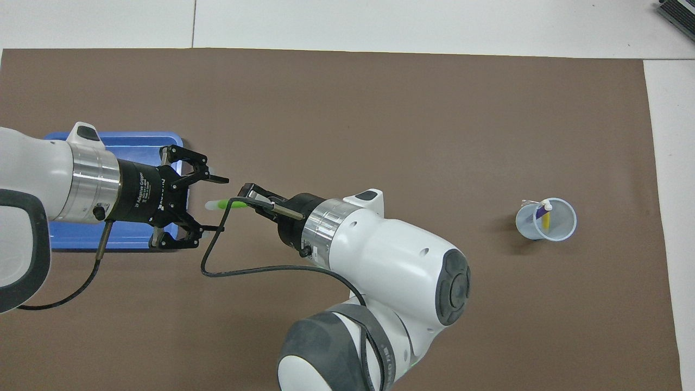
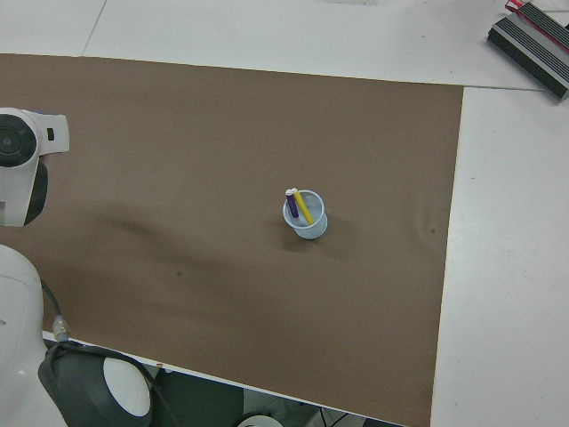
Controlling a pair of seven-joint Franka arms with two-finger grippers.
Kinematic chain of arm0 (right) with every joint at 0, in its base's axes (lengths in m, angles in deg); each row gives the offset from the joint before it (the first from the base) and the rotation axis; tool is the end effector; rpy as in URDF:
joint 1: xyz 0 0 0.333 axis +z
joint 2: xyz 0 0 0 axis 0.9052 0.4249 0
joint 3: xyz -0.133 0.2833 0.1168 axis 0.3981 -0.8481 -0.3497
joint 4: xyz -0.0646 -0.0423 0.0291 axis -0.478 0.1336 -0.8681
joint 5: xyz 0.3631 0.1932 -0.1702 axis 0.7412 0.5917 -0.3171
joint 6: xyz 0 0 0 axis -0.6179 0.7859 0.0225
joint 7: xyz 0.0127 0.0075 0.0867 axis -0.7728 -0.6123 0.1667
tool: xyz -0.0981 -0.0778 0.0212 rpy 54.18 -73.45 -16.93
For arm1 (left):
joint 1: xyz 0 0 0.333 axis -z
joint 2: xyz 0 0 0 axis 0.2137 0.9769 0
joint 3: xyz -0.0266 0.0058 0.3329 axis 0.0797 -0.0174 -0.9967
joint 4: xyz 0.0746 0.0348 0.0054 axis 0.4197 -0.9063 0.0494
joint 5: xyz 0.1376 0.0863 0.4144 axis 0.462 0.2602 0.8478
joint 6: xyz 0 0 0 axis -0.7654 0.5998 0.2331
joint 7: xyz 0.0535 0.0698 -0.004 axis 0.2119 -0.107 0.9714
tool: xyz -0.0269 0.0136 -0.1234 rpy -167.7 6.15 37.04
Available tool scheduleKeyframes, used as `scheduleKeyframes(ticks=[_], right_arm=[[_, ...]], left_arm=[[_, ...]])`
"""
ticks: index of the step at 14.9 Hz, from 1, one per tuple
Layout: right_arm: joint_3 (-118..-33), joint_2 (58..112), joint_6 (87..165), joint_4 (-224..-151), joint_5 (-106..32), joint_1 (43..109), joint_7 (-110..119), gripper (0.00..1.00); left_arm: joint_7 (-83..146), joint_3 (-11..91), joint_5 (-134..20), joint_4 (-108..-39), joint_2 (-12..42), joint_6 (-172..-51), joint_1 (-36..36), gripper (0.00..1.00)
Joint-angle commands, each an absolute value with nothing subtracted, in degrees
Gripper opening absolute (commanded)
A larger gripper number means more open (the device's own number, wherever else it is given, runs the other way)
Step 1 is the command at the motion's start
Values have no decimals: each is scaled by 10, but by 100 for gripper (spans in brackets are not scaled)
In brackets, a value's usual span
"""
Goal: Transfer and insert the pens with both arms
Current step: 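Open the left gripper while the right gripper pulls the pen away, then insert the green pen into the white cup with the right gripper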
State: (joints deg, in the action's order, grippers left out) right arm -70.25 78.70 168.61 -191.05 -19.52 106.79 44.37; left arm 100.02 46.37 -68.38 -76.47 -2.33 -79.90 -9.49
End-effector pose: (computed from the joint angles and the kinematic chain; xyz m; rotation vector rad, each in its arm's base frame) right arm 0.5298 0.4744 0.4923 -2.1797 0.5286 -0.2422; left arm 0.5563 -0.1804 0.5324 1.9971 1.7574 -0.5894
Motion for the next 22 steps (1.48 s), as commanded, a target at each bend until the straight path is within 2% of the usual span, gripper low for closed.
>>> scheduleKeyframes(ticks=[1,4,7,13,17,22], right_arm=[[-705,781,1635,-1922,-204,1033,371,3],[-703,774,1568,-1929,-206,985,297,3],[-700,765,1527,-1951,-219,941,238,3],[-700,734,1313,-1945,-442,800,139,3],[-702,709,1200,-1942,-585,707,2,2],[-701,694,1144,-1934,-673,643,-115,0]], left_arm=[[992,455,-688,-780,-39,-799,-86,100],[927,454,-684,-780,-39,-794,-93,100],[802,452,-603,-779,-40,-764,-94,100],[515,448,-483,-769,-42,-705,-169,100],[390,447,-443,-751,-39,-706,-233,100],[370,448,-400,-731,-35,-719,-248,100]])
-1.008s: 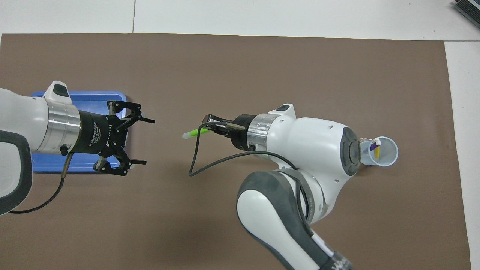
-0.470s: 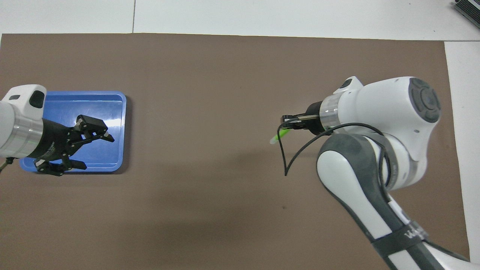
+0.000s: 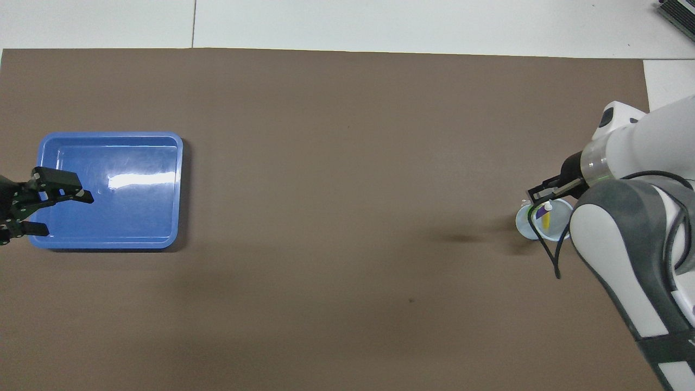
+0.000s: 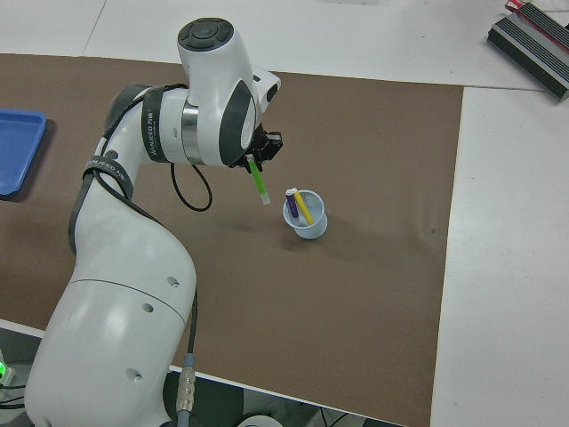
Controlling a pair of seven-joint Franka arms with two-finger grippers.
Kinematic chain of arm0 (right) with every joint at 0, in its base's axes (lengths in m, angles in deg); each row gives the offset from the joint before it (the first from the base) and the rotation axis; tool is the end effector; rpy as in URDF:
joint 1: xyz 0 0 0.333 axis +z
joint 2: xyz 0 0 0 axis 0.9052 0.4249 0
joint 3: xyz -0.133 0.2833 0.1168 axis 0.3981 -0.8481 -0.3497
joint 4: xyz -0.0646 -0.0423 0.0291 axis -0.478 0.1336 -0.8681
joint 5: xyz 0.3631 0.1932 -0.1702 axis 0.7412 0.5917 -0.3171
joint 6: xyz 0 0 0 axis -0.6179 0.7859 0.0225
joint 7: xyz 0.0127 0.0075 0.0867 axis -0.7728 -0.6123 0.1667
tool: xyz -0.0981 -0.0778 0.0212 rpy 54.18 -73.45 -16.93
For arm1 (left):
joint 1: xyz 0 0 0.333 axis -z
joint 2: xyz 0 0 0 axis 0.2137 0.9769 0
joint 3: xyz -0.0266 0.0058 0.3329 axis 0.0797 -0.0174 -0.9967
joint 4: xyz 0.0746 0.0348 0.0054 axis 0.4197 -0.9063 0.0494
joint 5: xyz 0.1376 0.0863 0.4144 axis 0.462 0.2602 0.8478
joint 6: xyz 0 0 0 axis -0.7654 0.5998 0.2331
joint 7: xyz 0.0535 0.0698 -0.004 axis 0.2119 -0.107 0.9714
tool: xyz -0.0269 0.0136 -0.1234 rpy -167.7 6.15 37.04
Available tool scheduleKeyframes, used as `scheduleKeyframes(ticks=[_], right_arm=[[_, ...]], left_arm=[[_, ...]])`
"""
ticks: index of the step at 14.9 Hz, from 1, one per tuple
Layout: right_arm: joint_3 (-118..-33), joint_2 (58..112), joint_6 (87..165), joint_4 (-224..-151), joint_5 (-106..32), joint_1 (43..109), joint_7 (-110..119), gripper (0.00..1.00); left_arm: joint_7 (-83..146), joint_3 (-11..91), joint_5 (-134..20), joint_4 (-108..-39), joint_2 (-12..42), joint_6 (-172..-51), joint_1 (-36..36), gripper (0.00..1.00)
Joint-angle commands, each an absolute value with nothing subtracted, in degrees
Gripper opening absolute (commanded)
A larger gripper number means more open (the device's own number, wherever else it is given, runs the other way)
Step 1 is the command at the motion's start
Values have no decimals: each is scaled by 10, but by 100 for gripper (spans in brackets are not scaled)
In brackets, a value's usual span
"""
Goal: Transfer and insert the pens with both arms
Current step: 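Insert the green pen into the white cup with the right gripper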
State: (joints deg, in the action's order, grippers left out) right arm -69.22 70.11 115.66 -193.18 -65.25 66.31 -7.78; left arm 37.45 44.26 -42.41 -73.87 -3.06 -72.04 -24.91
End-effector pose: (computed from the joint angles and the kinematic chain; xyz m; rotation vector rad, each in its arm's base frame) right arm 0.6075 0.0333 0.4692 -3.0385 -0.5917 0.0574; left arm 0.5633 0.0308 0.5362 2.8798 0.7511 -0.1155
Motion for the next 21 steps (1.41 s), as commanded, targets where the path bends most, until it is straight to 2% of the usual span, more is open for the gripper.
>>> scheduleKeyframes(ticks=[1,4,6,11,12,13,14,15,16,21], right_arm=[[-701,694,1144,-1936,-675,636,-128,0],[-702,691,1156,-1946,-694,630,-136,0],[-702,691,1199,-1973,-694,630,-136,0],[-703,692,1255,-2022,-694,631,-133,3],[-703,691,1255,-2024,-694,632,-132,19],[-703,691,1254,-2024,-694,632,-132,41],[-703,691,1253,-2024,-694,632,-133,45],[-704,691,1252,-2024,-694,632,-132,64],[-704,691,1250,-2021,-694,632,-132,73],[-705,691,1204,-1974,-686,639,-129,77]], left_arm=[[370,449,-397,-728,-34,-720,-246,100],[370,449,-390,-728,-33,-734,-242,100],[366,450,-371,-719,-30,-734,-239,100],[349,447,-340,-634,10,-696,-201,100],[349,441,-329,-615,19,-683,-187,100],[348,423,-320,-593,25,-670,-166,100],[348,399,-319,-573,32,-656,-139,100],[335,382,-318,-554,38,-643,-122,100],[312,369,-318,-536,41,-628,-108,100],[218,353,-282,-504,51,-575,-83,100]])
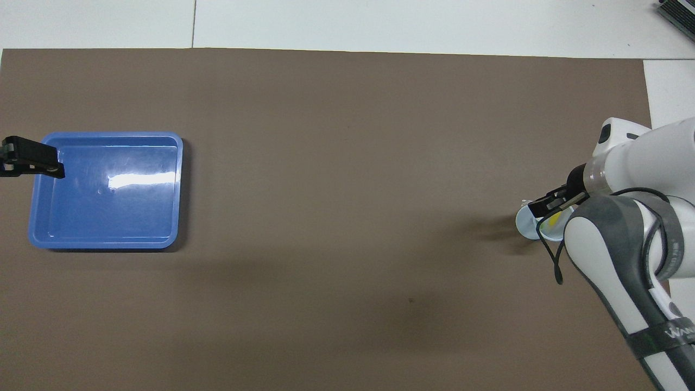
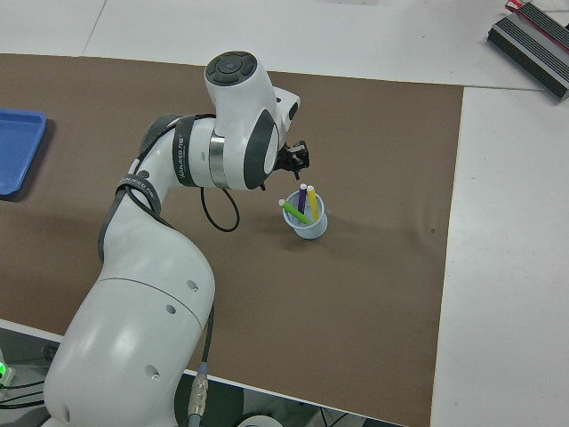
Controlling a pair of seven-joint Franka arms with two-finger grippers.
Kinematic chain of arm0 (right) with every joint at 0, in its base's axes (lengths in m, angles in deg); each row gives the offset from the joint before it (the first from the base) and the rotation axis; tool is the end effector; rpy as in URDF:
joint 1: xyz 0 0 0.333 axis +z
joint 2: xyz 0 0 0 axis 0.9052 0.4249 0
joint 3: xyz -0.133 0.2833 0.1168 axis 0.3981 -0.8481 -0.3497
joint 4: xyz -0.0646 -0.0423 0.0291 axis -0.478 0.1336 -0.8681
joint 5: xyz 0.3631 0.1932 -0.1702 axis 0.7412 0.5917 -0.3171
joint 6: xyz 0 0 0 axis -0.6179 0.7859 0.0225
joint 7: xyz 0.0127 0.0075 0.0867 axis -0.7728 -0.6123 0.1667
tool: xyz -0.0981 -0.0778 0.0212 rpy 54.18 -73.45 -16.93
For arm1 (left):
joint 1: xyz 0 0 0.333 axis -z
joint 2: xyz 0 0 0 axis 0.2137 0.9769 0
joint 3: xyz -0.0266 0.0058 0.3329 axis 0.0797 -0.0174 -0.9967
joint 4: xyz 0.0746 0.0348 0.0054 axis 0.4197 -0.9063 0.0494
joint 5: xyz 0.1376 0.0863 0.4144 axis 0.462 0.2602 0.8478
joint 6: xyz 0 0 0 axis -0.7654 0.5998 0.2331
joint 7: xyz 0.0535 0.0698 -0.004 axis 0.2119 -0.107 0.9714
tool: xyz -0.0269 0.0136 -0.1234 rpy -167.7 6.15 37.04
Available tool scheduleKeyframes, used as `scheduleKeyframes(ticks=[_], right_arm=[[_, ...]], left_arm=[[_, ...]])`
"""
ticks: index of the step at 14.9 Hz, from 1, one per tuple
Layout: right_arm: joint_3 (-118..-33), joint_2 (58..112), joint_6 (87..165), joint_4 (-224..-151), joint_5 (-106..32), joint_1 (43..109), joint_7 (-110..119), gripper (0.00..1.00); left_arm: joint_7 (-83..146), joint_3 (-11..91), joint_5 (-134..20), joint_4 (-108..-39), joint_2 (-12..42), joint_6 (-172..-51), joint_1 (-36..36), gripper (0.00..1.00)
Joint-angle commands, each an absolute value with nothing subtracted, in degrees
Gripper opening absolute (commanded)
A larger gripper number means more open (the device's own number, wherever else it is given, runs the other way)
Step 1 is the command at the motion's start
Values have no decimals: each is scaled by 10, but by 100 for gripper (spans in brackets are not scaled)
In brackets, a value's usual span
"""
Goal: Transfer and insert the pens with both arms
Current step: 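Release the green pen and draw the right gripper back from the cup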
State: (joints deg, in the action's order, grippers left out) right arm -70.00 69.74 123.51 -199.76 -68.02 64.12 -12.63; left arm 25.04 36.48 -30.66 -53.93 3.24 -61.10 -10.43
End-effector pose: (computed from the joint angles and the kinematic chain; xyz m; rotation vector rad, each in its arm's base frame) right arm 0.6000 0.0136 0.4249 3.0555 0.7162 -0.0249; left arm 0.5957 -0.0098 0.6382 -3.1204 -0.2210 0.0081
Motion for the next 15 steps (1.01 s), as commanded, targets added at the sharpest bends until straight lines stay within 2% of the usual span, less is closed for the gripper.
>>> scheduleKeyframes(ticks=[1,3,4,5,12,15], right_arm=[[-705,691,1180,-1959,-684,639,-128,77],[-706,691,1130,-1927,-683,640,-124,82],[-708,691,1109,-1915,-683,640,-118,94],[-712,691,1087,-1899,-683,640,-109,100],[-712,708,907,-1751,-671,635,-81,100],[-712,721,848,-1706,-652,627,-75,100]], left_arm=[[196,352,-281,-490,56,-563,-81,100],[171,353,-283,-486,59,-569,-78,100],[171,355,-283,-489,57,-574,-77,100],[172,356,-283,-494,56,-579,-76,100],[184,367,-290,-519,51,-602,-82,100],[208,377,-290,-556,41,-634,-91,100]])
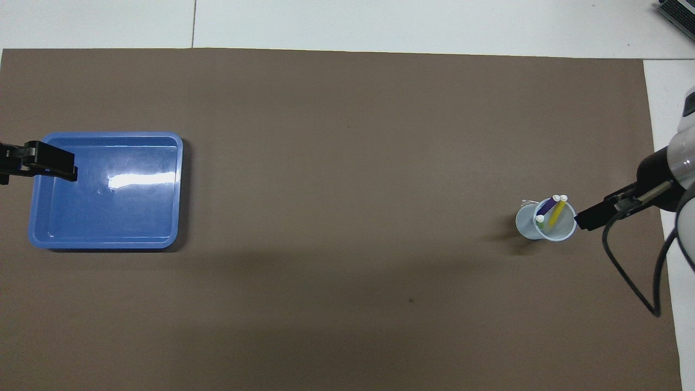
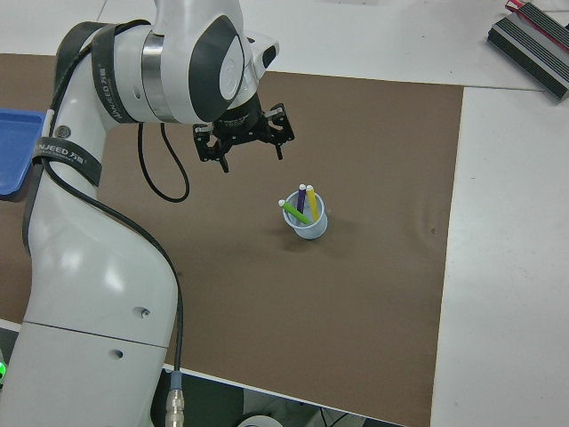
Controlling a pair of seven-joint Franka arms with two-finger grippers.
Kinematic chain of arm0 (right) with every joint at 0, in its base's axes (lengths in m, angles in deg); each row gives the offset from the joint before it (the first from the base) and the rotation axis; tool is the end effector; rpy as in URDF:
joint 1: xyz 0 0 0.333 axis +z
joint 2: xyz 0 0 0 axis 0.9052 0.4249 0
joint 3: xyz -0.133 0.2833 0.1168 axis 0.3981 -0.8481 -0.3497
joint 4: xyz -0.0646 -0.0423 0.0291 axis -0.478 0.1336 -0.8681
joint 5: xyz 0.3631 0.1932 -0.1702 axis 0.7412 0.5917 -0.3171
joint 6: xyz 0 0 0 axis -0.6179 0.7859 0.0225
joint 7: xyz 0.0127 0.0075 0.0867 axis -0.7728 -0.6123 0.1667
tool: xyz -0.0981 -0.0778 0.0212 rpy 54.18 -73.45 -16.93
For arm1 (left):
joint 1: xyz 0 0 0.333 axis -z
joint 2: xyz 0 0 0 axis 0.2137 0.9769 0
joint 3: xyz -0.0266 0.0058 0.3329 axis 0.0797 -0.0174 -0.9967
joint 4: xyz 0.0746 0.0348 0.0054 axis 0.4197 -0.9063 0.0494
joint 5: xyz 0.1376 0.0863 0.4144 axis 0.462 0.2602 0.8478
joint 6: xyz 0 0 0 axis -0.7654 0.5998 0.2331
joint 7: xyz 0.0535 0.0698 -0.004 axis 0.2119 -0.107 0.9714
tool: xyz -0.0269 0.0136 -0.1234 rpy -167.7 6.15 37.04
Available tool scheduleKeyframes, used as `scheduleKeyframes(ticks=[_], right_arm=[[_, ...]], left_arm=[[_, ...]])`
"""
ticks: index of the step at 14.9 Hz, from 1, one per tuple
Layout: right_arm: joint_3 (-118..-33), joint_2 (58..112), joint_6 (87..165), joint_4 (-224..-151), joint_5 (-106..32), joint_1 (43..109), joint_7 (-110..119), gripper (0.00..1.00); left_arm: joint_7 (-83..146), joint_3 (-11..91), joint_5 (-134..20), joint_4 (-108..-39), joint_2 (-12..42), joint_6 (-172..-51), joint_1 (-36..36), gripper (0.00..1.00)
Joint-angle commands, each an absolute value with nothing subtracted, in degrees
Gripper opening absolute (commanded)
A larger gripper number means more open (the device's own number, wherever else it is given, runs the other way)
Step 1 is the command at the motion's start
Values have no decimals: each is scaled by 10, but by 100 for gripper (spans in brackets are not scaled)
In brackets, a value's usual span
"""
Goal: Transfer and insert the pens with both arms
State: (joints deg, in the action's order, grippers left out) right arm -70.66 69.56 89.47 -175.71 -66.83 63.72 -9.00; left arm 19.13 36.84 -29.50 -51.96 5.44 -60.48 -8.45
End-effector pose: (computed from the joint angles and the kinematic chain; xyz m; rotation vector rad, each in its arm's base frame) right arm 0.5844 0.0184 0.5990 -3.0224 -0.6121 0.2800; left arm 0.6063 -0.0323 0.6322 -3.1067 0.0027 0.0298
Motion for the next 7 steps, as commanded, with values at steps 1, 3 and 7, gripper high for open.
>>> scheduleKeyframes(ticks=[1,3,7], right_arm=[[-712,724,825,-1686,-648,627,-63,100],[-713,723,818,-1682,-650,630,-43,100],[-712,711,822,-1710,-650,630,-3,100]], left_arm=[[209,378,-290,-564,36,-639,-94,100],[210,378,-290,-565,36,-640,-97,100],[209,386,-290,-565,36,-644,-111,100]])
